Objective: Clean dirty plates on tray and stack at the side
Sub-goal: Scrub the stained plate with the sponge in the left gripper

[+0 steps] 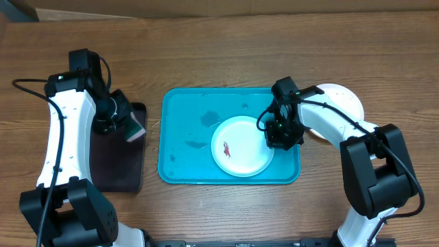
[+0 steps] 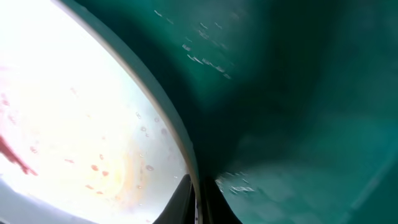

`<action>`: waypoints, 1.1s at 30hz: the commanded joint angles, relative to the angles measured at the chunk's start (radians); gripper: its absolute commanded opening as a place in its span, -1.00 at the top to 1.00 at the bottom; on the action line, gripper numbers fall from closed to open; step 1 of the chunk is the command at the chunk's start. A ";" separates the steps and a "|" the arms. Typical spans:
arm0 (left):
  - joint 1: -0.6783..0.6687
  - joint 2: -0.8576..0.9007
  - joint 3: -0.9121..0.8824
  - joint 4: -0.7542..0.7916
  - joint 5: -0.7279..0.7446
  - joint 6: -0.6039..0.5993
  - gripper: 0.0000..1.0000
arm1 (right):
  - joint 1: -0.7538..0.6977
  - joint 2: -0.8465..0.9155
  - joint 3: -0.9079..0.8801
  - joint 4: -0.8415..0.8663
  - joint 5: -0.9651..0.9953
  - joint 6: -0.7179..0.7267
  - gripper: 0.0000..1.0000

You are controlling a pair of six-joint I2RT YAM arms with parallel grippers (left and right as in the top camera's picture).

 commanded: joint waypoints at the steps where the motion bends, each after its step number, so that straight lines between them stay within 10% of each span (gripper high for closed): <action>1: -0.025 -0.005 -0.006 0.010 0.195 0.121 0.91 | 0.007 0.027 -0.023 0.039 -0.052 0.085 0.93; 33: -0.557 0.238 -0.006 0.258 0.205 -0.095 0.91 | 0.098 0.070 -0.023 0.377 -0.009 0.339 0.93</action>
